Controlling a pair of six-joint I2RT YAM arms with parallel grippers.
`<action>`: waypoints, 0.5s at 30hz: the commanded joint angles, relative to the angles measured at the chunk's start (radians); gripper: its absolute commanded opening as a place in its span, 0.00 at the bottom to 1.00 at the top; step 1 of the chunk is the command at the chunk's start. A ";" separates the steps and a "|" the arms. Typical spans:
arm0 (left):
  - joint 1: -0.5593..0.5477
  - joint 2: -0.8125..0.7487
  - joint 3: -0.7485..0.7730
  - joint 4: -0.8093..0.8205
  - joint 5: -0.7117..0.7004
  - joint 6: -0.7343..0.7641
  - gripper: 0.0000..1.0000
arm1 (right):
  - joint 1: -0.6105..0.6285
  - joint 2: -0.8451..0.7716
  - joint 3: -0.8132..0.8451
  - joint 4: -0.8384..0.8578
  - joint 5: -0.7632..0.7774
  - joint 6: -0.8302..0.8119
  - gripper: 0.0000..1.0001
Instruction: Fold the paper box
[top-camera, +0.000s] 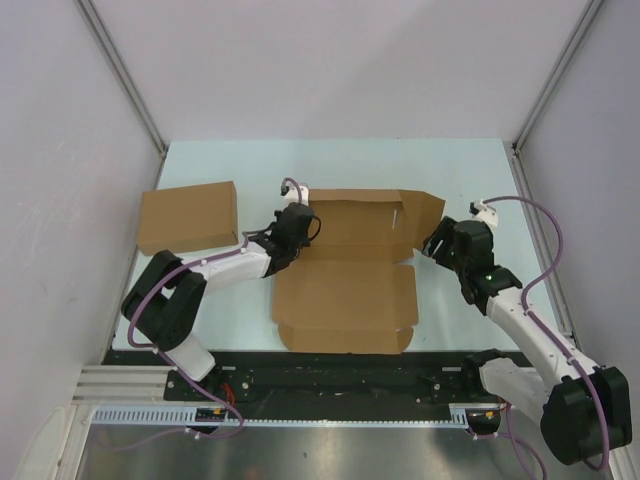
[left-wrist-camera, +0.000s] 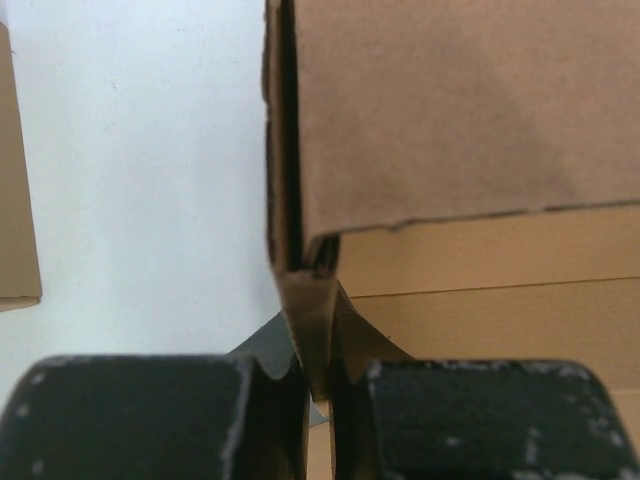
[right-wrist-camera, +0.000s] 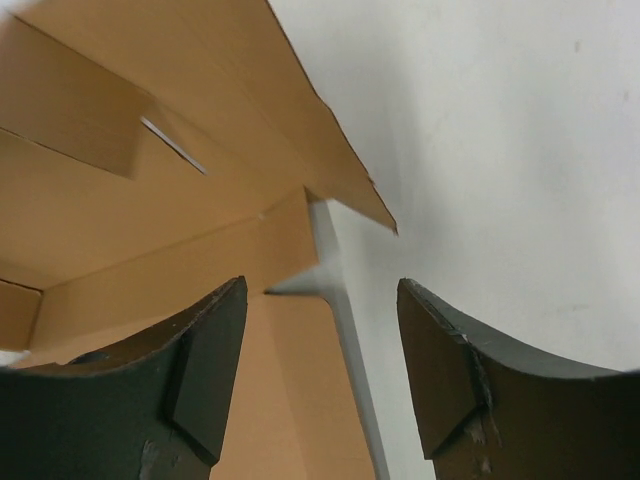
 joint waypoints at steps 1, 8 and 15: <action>0.002 -0.034 0.018 -0.024 0.043 -0.004 0.00 | -0.023 0.007 -0.040 0.072 -0.051 0.063 0.68; 0.004 -0.031 -0.003 -0.010 0.034 0.002 0.00 | -0.055 0.049 -0.041 0.171 0.030 -0.026 0.69; 0.005 -0.033 -0.008 -0.011 0.037 0.007 0.00 | -0.072 0.137 -0.041 0.381 0.046 -0.092 0.66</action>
